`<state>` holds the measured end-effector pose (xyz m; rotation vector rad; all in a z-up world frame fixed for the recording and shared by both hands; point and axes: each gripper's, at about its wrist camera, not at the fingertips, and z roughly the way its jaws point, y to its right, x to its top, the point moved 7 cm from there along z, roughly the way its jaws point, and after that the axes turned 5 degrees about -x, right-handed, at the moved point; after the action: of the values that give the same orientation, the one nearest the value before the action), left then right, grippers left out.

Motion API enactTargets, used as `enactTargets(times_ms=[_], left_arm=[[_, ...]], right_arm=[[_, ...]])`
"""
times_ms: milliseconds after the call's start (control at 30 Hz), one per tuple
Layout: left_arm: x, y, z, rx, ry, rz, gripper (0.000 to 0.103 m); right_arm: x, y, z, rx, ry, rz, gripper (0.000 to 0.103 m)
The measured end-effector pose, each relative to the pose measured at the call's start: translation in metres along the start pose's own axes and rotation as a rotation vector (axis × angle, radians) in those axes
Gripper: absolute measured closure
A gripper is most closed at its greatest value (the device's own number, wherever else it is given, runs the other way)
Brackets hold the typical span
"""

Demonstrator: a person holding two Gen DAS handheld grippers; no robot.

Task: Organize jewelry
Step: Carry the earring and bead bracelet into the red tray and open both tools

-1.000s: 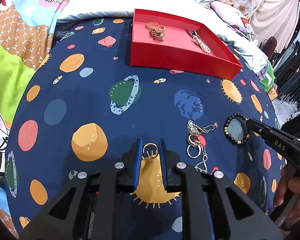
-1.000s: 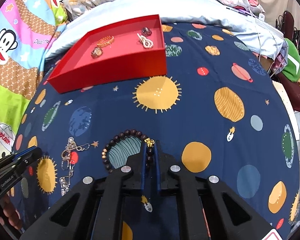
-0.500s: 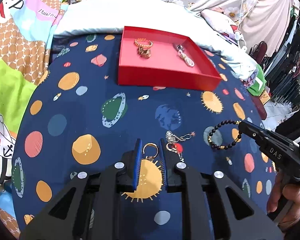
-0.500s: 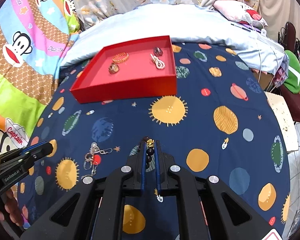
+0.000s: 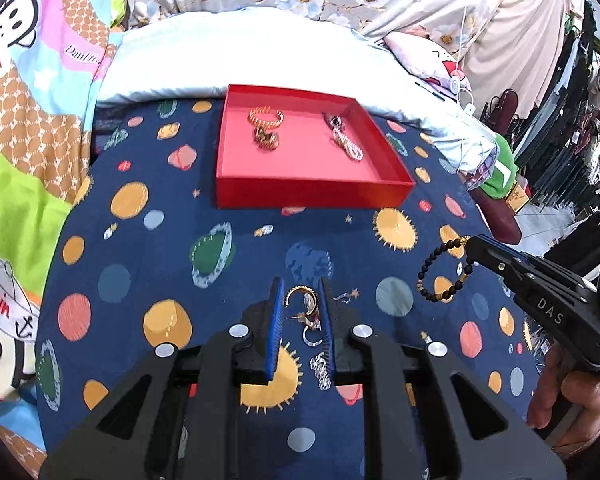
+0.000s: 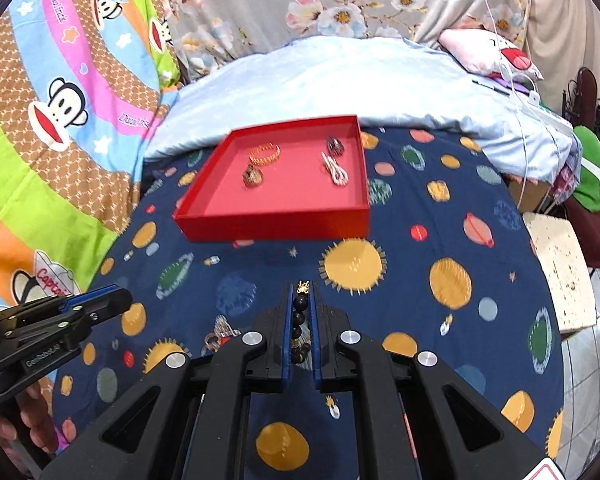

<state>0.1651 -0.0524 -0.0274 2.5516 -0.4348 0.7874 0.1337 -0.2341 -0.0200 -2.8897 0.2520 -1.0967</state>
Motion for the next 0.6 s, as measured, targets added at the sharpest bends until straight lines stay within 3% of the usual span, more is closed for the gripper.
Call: enactTargets(times_ms=[300,600], left_arm=[[0.064,0.011,0.007,-0.013,0.067,0.042,0.087],[0.146,0.012,0.066,-0.01,0.115,0.083,0.087]], right_arm=[[0.063,-0.013,0.006,0.032,0.07,-0.04,0.096],[0.123,-0.019,0.074,0.095,0.043,0.004,0.096]])
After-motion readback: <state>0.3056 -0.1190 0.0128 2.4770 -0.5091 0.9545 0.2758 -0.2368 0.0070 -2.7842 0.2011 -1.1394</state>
